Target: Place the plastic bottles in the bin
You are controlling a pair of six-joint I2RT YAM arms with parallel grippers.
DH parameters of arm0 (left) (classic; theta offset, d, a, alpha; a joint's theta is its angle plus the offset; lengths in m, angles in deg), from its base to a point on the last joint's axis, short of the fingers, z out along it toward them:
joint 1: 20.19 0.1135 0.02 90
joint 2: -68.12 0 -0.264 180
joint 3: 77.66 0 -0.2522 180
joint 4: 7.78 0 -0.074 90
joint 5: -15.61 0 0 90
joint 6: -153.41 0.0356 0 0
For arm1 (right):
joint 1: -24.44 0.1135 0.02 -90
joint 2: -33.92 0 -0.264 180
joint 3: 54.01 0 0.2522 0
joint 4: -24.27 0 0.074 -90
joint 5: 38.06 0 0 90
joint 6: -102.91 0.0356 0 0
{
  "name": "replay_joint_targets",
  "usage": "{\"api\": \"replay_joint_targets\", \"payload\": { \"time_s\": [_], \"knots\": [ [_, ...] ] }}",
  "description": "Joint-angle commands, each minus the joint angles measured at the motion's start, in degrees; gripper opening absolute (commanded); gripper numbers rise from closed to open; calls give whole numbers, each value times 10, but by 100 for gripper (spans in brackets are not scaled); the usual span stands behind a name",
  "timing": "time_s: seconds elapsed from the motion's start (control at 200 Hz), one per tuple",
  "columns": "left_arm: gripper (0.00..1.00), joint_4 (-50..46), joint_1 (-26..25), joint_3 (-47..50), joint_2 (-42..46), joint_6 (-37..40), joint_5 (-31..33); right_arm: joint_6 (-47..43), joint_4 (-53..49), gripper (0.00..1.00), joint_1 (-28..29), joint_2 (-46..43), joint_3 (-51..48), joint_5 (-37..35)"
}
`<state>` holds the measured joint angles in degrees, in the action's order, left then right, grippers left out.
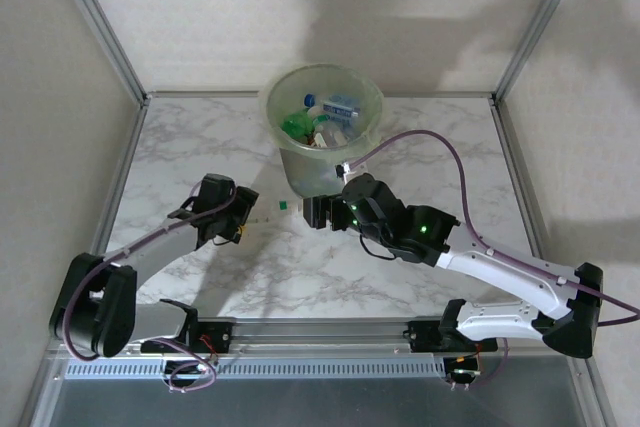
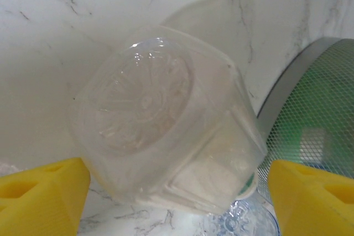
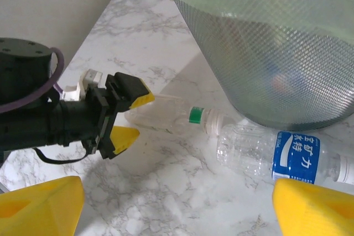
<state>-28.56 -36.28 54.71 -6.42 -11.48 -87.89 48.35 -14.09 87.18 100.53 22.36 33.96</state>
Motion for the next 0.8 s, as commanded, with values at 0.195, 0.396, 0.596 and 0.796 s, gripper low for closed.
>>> {"api": "replay_joint_targets", "payload": {
  "time_s": [0.195,0.396,0.596,0.796],
  "knots": [
    [83,-3,-7,-68,-54,-21,50,2,15,90,6,-2,-12,3],
    [83,-53,-7,-112,-94,6,89,-6,14,90,7,3,-11,-1],
    [79,-78,-8,-158,-158,48,95,-7,17,91,6,0,-20,-6],
    [68,-89,-8,-180,-191,75,102,-5,15,90,6,-7,-28,-17]
  ]
}}
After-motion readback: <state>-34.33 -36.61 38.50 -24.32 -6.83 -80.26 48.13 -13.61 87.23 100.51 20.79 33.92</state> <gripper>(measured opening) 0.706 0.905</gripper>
